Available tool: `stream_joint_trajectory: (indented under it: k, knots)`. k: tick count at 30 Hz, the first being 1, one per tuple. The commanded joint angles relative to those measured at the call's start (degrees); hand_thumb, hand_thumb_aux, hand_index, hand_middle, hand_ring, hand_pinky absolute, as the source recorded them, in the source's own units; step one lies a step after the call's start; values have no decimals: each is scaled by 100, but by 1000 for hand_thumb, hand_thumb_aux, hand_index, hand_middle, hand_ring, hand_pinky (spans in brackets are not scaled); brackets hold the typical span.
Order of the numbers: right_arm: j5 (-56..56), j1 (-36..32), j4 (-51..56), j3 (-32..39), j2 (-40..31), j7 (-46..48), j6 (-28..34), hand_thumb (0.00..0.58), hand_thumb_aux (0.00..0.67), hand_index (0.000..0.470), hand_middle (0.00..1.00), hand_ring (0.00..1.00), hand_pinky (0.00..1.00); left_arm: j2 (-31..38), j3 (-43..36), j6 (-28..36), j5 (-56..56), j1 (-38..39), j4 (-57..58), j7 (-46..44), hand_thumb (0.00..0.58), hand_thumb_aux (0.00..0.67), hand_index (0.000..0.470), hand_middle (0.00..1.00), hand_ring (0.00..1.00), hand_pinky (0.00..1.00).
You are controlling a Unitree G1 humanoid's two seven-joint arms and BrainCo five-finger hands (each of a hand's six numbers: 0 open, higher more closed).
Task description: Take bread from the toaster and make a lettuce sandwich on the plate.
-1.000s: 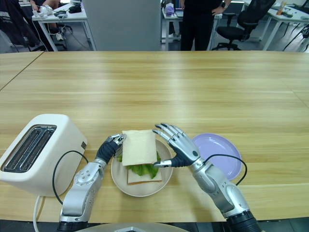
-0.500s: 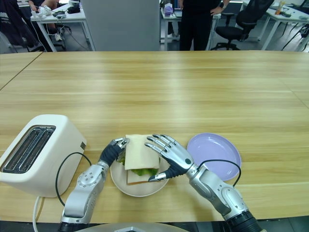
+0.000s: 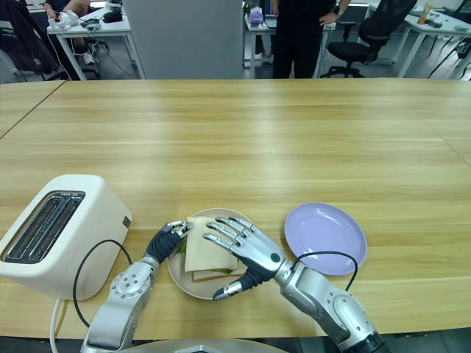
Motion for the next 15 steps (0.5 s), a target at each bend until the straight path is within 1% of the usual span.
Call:
stream_joint_trajectory:
  k: [1, 6, 15]
  knots:
    - [225, 102, 600, 233, -28, 283, -26, 0, 0, 0, 0, 0, 0, -13, -103, 20, 110, 3, 115, 64, 580, 670, 460, 1000, 1000, 1000]
    - [653, 27, 1141, 339, 21, 569, -19, 0, 0, 0, 0, 0, 0, -103, -215, -123, 194, -15, 364, 170, 580, 670, 460, 1000, 1000, 1000]
    - [1014, -204, 1597, 347, 67, 801, 93, 0, 0, 0, 0, 0, 0, -303, -485, -349, 397, -86, 879, 344, 580, 670, 460, 1000, 1000, 1000]
